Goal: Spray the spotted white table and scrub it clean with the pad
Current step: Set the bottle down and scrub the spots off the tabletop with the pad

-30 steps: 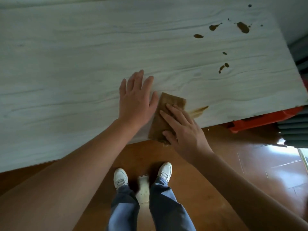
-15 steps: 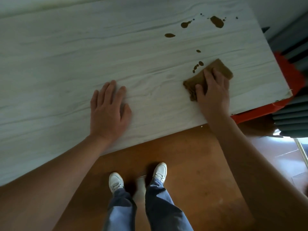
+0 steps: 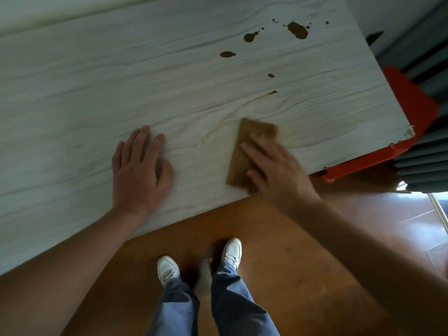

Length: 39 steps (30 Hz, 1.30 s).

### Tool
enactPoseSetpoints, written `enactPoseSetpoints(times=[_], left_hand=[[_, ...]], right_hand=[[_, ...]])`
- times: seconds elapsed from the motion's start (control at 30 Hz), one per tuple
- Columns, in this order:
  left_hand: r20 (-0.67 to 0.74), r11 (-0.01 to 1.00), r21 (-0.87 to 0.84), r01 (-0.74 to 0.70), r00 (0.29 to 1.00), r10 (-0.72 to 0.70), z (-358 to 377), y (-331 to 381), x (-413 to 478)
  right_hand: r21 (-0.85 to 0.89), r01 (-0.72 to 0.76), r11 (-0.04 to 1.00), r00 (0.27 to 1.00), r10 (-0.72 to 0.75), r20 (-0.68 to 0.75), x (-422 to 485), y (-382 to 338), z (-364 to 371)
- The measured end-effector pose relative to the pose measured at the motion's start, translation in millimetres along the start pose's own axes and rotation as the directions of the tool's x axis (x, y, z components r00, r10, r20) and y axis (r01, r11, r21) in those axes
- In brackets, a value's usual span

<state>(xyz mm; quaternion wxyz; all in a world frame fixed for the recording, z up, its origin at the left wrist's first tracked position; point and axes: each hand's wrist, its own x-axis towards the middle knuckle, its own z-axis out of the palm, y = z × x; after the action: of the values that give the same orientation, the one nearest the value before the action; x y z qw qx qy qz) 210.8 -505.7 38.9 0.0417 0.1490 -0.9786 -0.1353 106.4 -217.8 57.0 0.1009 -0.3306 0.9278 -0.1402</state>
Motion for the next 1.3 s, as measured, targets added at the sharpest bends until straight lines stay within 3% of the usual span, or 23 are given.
enactPoseSetpoints(times=[0.13,0.27,0.33,0.47,0.57,0.63,0.8,0.93,1.0,1.13,1.3], left_hand=[[0.003,1.000,0.002,0.002,1.000,-0.002,-1,0,0],[0.001,1.000,0.006,0.003,1.000,-0.003,-1,0,-1],[0.004,1.000,0.005,0.006,1.000,-0.006,-1,0,-1],[0.014,1.000,0.012,0.000,1.000,0.000,-1,-2,-1],[0.007,1.000,0.003,-0.001,1.000,0.001,-1,-1,-1],[-0.003,1.000,0.001,-0.003,1.000,0.003,-1,-1,0],[-0.002,1.000,0.006,0.001,1.000,-0.001,0,-2,0],[-0.015,1.000,-0.004,0.005,1.000,-0.005,0,0,0],[-0.012,1.000,-0.007,0.009,1.000,-0.010,-1,0,0],[-0.005,1.000,-0.002,-0.007,1.000,0.007,-1,-1,-1],[-0.012,1.000,-0.006,-0.008,1.000,0.008,0,-2,0]], right_hand=[[0.040,-0.303,0.952,0.949,0.306,-0.074,33,54,-30],[0.074,-0.420,0.905,0.892,0.426,-0.148,74,40,-26],[0.061,-0.362,0.930,0.922,0.367,-0.123,80,10,-19],[0.011,-0.104,0.995,0.994,0.104,0.024,39,-51,8],[-0.018,0.109,0.994,0.992,-0.108,0.059,-16,-64,21],[-0.003,0.127,0.992,0.990,-0.127,0.065,-34,-44,18],[-0.026,-0.102,0.994,0.995,0.101,-0.023,-14,20,-9],[0.051,-0.387,0.921,0.912,0.390,-0.129,39,41,-25],[0.042,-0.459,0.888,0.876,0.459,-0.149,60,24,-18],[0.048,-0.354,0.934,0.931,0.357,-0.072,61,-49,4],[0.059,-0.040,0.997,0.998,0.042,-0.036,-9,-121,42]])
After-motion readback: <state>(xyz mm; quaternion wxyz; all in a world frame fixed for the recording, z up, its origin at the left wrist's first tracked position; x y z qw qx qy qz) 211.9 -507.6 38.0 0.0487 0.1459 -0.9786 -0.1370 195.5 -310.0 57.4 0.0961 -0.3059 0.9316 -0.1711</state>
